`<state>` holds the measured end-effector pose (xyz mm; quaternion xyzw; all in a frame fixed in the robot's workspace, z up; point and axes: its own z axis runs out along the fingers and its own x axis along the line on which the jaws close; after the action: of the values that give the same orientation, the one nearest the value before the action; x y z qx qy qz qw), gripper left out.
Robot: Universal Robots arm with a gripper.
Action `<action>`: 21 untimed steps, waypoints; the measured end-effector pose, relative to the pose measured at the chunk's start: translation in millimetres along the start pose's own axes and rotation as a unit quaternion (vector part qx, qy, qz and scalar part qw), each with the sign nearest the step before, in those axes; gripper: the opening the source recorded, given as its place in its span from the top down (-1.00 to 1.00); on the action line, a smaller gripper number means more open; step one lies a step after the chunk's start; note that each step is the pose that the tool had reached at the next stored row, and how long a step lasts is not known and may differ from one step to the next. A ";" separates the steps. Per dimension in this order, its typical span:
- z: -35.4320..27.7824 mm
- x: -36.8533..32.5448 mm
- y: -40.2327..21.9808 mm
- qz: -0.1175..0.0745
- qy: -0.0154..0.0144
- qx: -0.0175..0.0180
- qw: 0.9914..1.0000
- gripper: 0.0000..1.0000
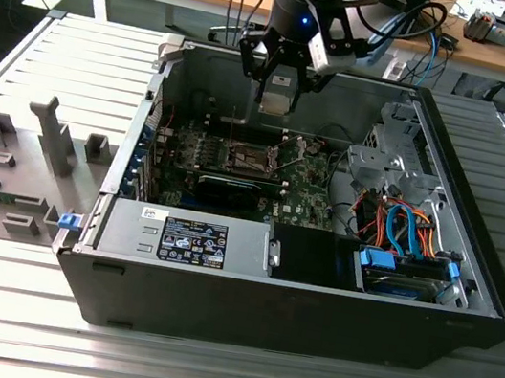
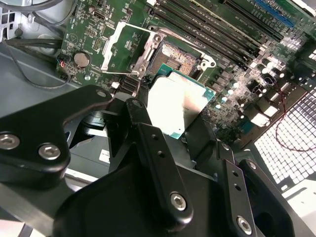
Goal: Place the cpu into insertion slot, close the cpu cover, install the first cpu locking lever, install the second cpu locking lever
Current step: 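Place the cpu into insertion slot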
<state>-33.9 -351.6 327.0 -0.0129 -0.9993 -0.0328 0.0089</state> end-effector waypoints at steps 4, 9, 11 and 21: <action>1.4 0.0 -0.1 0.000 0.000 0.000 1.000 -0.08; 2.8 -0.1 -0.2 0.000 0.000 0.000 1.000 -0.08; 3.4 -0.1 -0.2 0.000 0.000 0.000 1.000 -0.08; 6.8 -0.1 -0.4 0.000 0.000 0.000 1.000 -0.08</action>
<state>-33.9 -351.6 320.3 -0.0129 -0.9993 -0.0328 0.0089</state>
